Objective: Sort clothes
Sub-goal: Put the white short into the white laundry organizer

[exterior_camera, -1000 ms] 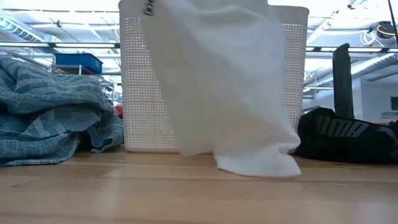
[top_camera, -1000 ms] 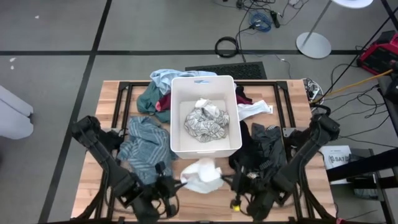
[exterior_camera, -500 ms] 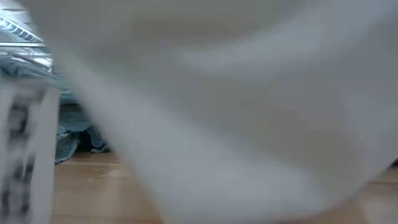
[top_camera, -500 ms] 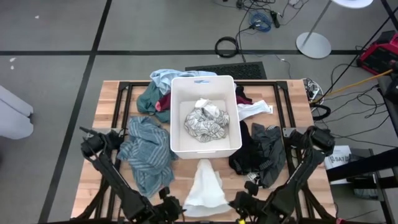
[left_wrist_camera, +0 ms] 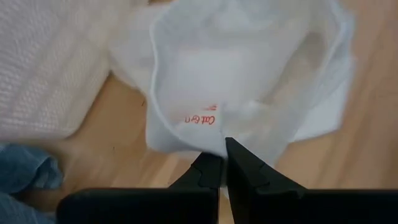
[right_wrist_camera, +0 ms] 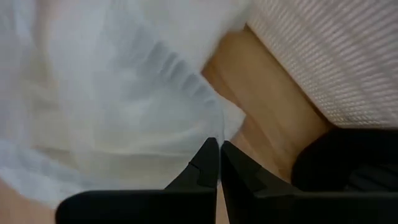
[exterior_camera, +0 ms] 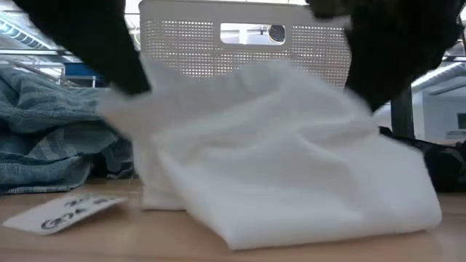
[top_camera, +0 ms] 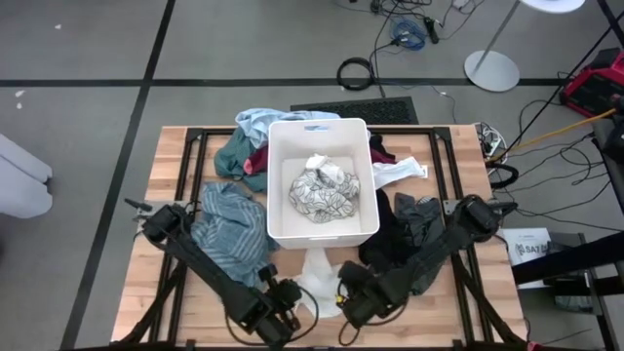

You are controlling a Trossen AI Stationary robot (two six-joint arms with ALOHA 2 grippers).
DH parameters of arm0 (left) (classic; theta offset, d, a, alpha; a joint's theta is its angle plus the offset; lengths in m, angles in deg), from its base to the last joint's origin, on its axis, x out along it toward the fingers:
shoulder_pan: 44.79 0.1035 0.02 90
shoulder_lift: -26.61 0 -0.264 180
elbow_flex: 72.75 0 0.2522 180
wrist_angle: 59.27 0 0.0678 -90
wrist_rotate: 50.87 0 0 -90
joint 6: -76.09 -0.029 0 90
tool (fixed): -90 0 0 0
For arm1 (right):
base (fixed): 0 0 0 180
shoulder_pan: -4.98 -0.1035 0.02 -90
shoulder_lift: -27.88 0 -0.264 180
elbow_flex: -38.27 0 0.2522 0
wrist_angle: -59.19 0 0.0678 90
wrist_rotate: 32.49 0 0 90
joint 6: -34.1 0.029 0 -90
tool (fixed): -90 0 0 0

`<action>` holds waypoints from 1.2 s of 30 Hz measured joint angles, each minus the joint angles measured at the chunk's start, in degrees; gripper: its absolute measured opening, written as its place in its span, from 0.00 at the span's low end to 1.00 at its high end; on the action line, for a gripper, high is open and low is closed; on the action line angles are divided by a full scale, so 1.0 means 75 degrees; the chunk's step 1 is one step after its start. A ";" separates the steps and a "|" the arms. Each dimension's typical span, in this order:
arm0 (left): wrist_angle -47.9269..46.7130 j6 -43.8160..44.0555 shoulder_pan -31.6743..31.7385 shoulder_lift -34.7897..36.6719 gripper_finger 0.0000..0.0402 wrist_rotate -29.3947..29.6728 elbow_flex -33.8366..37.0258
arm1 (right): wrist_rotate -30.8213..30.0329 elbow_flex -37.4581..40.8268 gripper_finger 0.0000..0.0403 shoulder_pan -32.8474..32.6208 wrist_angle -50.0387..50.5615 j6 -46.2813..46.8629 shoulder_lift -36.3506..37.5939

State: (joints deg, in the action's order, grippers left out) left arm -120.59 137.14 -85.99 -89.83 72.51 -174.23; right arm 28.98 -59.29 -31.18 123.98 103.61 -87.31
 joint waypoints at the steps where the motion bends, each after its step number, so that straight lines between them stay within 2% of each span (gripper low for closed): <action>1: -0.0076 0.0000 0.0027 -0.0080 0.04 -0.0115 0.0002 | 0.0068 0.0048 0.00 0.0045 -0.0064 -0.0024 -0.0038; 8: -0.0142 -0.0057 0.0069 -0.0277 0.04 -0.0285 0.0006 | 0.0425 0.1296 0.00 0.0169 -0.1407 -0.0209 0.0298; 11: -0.0142 -0.0259 0.0110 -0.0280 0.04 -0.0298 0.0006 | 0.0597 0.2392 0.00 0.0233 -0.2792 -0.0147 0.0648; 14: 0.0075 -0.0419 0.0197 -0.0280 0.04 -0.0504 0.0006 | 0.0743 0.3413 0.00 0.0251 -0.4739 0.0005 0.1007; 18: 0.1013 -0.0708 0.0201 -0.0278 0.04 -0.0515 0.0006 | 0.0435 0.4126 0.00 0.0132 -0.6166 0.0015 0.1149; 23: 0.1018 -0.0792 0.0247 -0.0280 0.06 -0.0251 0.0006 | 0.0247 0.4160 0.01 0.0114 -0.6167 0.0018 0.1138; 27: 0.1005 -0.0853 0.0431 -0.0280 0.11 -0.0210 0.0006 | 0.0267 0.4157 0.06 0.0203 -0.6164 0.0004 0.1138; 36: 0.0913 -0.0781 0.0640 -0.0205 0.36 -0.0327 -0.0066 | 0.0520 0.4162 0.30 0.0226 -0.5980 -0.0239 0.1380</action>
State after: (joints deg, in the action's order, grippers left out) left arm -113.74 131.28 -81.19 -91.37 70.06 -174.73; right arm 32.88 -28.08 -29.48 79.13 101.81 -76.96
